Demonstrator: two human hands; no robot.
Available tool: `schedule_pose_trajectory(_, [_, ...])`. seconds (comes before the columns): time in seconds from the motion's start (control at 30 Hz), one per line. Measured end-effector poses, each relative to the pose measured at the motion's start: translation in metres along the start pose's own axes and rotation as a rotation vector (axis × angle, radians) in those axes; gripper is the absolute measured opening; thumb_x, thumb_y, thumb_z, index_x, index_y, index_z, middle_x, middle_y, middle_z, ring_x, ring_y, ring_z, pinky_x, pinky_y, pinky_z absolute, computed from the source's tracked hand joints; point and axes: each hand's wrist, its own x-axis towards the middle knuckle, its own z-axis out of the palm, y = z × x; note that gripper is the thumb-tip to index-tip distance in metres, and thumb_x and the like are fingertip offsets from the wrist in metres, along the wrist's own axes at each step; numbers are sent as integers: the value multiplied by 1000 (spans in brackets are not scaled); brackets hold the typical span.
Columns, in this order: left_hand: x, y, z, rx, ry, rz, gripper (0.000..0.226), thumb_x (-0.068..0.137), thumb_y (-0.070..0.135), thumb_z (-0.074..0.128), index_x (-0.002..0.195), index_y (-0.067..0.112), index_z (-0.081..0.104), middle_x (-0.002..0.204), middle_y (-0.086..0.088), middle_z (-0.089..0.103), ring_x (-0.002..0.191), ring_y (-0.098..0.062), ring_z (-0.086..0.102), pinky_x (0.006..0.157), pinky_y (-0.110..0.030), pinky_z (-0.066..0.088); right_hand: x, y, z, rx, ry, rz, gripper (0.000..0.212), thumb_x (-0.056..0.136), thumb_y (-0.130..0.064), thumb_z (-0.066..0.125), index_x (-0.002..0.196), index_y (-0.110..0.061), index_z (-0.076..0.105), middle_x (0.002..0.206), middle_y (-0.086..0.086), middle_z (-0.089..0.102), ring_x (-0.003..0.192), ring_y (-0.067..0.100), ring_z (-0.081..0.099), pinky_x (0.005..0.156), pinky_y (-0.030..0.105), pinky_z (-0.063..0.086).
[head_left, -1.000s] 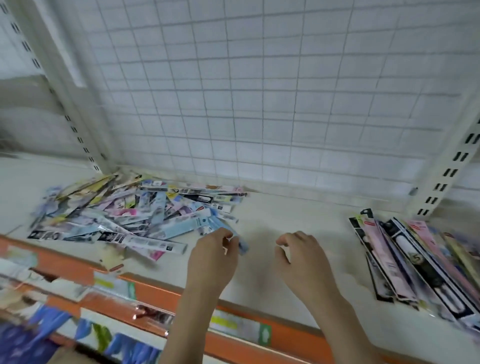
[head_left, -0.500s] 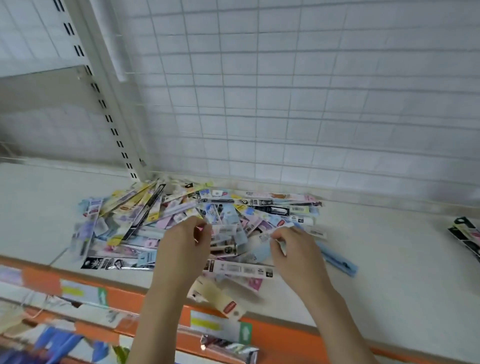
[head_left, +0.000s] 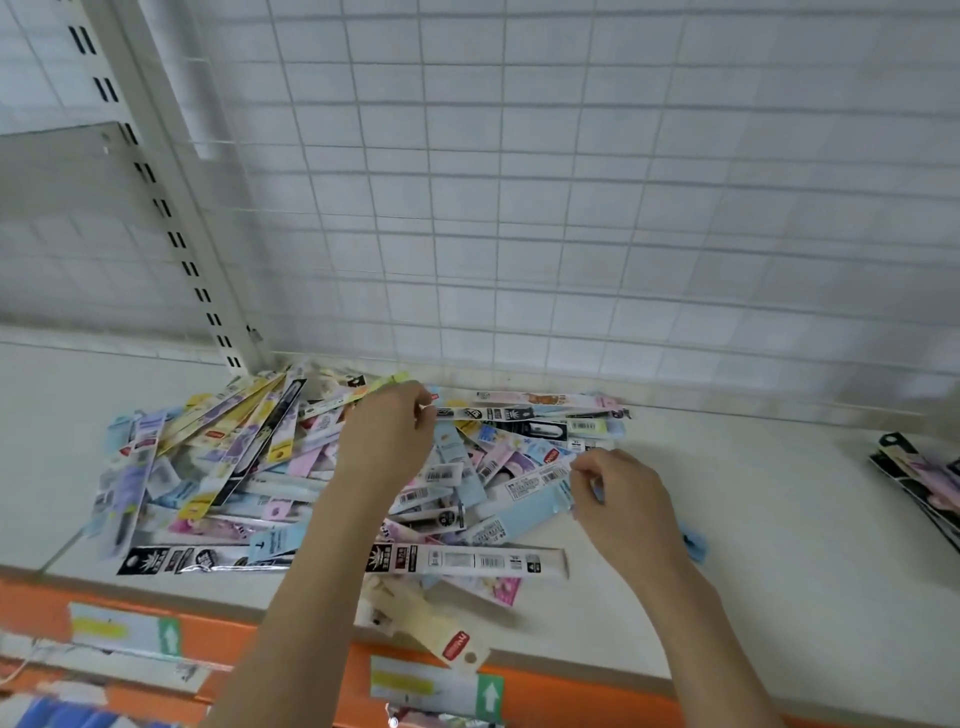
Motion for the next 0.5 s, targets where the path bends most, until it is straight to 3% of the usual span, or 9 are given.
schedule_pose_trajectory(0.13, [31, 8, 23, 267, -214, 83, 36, 96, 21, 42, 130, 13, 50, 126, -11, 54, 119, -30, 46, 98, -41, 42, -1, 17, -5, -3, 14, 46, 13, 91, -16, 53, 93, -12, 66, 85, 3, 60, 79, 16, 51, 66, 27, 39])
schedule_pose_trajectory(0.2, [36, 11, 32, 420, -304, 94, 37, 96, 26, 38, 130, 15, 51, 128, -11, 50, 123, -31, 41, 101, -43, 39, -1, 24, -10, 3, 5, 71, 14, 91, -15, 52, 93, -12, 66, 90, 4, 63, 82, 18, 55, 70, 29, 45])
schedule_pose_trajectory(0.33, [42, 15, 36, 499, -323, 134, 31, 98, 27, 39, 109, 15, 65, 115, -8, 55, 117, -29, 45, 97, -40, 37, 10, 33, -21, 7, 35, 68, 15, 91, -16, 52, 95, -13, 66, 95, 3, 64, 90, 20, 58, 76, 30, 45])
schedule_pose_trajectory(0.5, [46, 21, 20, 393, -207, 151, 26, 99, 25, 36, 98, 11, 59, 94, -8, 58, 102, -30, 55, 88, -39, 40, 48, 30, -29, -64, -2, -17, 20, 92, -15, 47, 97, -12, 66, 95, 3, 64, 87, 18, 55, 73, 28, 43])
